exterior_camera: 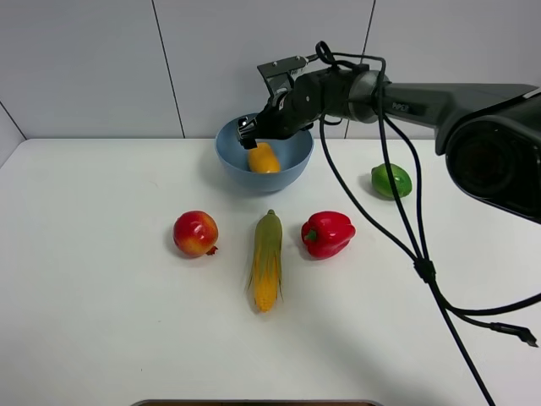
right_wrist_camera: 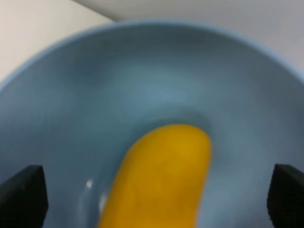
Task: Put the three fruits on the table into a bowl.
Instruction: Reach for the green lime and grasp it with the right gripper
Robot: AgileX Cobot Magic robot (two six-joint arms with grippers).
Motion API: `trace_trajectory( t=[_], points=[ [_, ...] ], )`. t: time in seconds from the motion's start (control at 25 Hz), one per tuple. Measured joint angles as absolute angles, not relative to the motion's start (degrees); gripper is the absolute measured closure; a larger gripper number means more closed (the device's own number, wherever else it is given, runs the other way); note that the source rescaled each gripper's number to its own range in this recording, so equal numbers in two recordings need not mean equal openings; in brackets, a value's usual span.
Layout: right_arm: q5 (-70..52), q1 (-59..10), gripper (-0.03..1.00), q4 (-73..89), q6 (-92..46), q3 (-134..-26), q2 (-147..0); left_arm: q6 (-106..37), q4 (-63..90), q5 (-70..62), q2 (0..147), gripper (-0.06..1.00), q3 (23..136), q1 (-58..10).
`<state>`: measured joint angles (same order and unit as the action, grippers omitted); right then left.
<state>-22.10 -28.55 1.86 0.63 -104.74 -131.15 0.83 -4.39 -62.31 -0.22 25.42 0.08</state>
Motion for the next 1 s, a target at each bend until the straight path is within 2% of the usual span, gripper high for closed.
trace_trajectory(
  t=[0.2,0.48,0.8,1.0],
  points=[
    [-29.20,-28.60,0.02,-0.32,0.33,-104.74,-124.15,0.83,-4.39,-62.31,-0.22,0.94,25.42,0.08],
    [-47.43,-28.18,0.02,-2.68,-1.86,-104.74,-114.74,0.83,-4.39,-62.31,-0.22,0.94,25.42,0.08],
    [-66.09,-24.02,0.02,-3.73,-2.04,-104.74,-104.67,0.83,-4.39,-62.31,-0.22,0.94,25.42,0.08],
    [-69.40,-20.03,0.02,-4.26,-5.28,-104.74,-99.33,0.83,-4.39,-62.31,-0.22,0.94,25.42,0.08]
  ],
)
